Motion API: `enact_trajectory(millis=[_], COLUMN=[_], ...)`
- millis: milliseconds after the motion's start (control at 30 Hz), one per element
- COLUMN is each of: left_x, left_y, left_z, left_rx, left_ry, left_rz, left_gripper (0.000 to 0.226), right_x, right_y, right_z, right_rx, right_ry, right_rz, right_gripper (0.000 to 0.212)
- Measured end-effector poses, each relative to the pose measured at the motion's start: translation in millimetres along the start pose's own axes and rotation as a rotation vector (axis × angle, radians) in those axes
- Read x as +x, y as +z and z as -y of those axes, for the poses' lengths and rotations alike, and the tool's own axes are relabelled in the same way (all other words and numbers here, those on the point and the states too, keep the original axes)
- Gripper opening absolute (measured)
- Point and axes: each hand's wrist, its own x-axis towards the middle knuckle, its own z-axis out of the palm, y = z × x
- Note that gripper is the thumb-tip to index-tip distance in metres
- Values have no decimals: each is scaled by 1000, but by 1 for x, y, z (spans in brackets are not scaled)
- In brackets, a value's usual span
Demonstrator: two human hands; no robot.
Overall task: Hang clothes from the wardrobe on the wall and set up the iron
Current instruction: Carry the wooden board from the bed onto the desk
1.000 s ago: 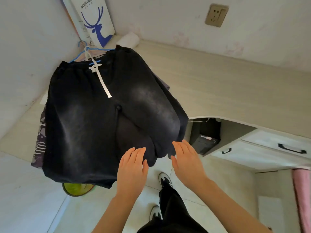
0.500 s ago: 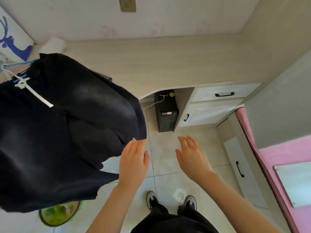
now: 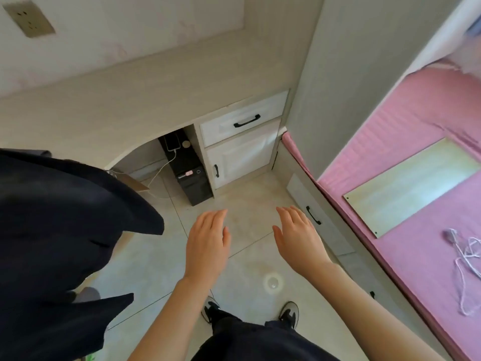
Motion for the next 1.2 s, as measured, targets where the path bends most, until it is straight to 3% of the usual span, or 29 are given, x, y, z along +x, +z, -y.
enact_trajectory(millis=[533, 1200], left_x=[32, 205], left_y=[126, 241], left_z=[-232, -364], left_rx=[-57, -40], left_ry=[273, 567], left_rz=[112, 341], left_gripper=[37, 41], right_x=[-64, -2], right_y=[-42, -53], right_z=[-242, -413], right_rx=[72, 70], right_ry=[214, 587], right_rz=[-169, -189], right_gripper=[43, 42])
